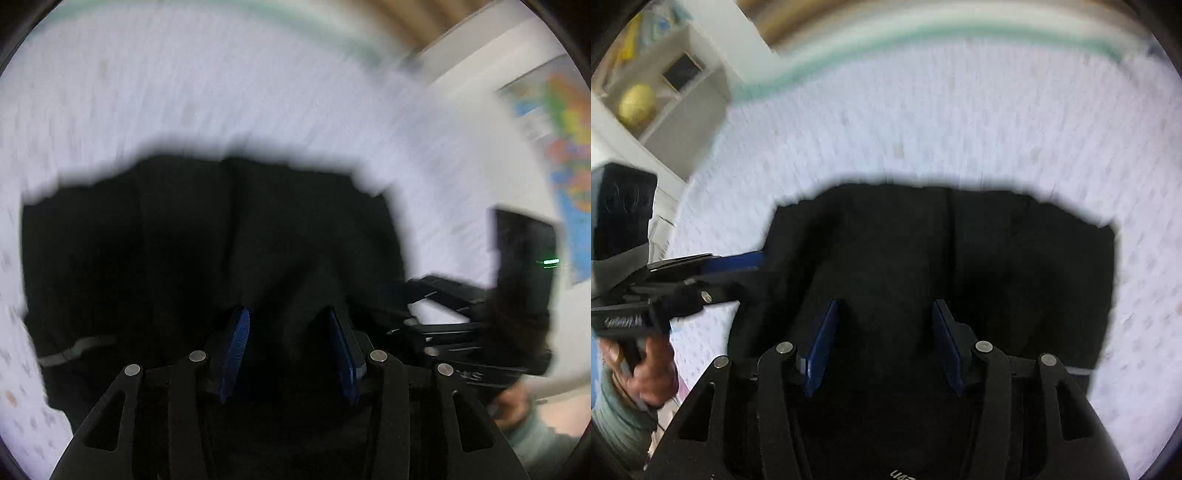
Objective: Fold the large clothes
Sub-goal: 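Lower the folded hood onto the jacket body with both grippers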
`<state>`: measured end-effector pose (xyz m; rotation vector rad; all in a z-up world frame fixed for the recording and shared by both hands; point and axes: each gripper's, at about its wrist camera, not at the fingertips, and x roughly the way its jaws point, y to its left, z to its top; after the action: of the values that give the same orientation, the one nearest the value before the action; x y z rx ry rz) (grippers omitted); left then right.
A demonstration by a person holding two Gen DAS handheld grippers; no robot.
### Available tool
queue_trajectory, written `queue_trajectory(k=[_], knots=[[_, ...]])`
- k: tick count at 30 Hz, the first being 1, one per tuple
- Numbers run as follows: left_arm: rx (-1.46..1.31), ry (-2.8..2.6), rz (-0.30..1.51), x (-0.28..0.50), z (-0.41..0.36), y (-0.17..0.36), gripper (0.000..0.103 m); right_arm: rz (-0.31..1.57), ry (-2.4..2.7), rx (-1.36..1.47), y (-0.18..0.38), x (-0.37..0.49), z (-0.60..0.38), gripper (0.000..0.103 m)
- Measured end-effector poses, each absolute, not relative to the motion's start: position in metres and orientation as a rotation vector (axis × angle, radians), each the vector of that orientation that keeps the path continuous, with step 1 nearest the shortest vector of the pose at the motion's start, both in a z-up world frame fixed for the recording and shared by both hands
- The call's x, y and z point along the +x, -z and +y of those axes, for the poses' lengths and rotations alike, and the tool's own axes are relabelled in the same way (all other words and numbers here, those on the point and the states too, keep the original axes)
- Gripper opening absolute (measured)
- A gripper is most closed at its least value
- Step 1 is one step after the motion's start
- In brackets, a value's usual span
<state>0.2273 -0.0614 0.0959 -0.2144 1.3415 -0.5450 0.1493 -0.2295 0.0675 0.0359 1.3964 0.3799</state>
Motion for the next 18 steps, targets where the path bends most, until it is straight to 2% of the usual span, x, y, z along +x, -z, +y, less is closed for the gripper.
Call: queue_trajectory(k=[2, 4, 9, 13, 16, 18], knots=[[-0.141, 0.503, 1.42, 0.223, -0.066, -0.051, 0.045, 1.498, -0.342, 0.042, -0.023, 0.14, -0.234, 0.056], [-0.153, 0.509, 1.384, 0.219, -0.065, -0.041, 0.045, 1.474, -0.345, 0.045, -0.006, 0.133, -0.238, 0.056], [-0.15, 0.509, 1.349, 0.218, -0.063, -0.063, 0.045, 1.464, -0.341, 0.058, -0.014, 0.134, -0.236, 0.058], [-0.103, 0.586, 1.233, 0.182, -0.066, -0.121, 0.045, 1.36, -0.402, -0.013, -0.07, 0.11, -0.219, 0.062], [-0.12, 0.608, 1.262, 0.173, -0.056, -0.115, 0.046, 1.331, -0.432, -0.072, -0.078, 0.097, -0.21, 0.064], [-0.157, 0.582, 1.337, 0.178, -0.051, -0.091, 0.046, 1.406, -0.391, -0.143, -0.046, 0.096, -0.205, 0.066]])
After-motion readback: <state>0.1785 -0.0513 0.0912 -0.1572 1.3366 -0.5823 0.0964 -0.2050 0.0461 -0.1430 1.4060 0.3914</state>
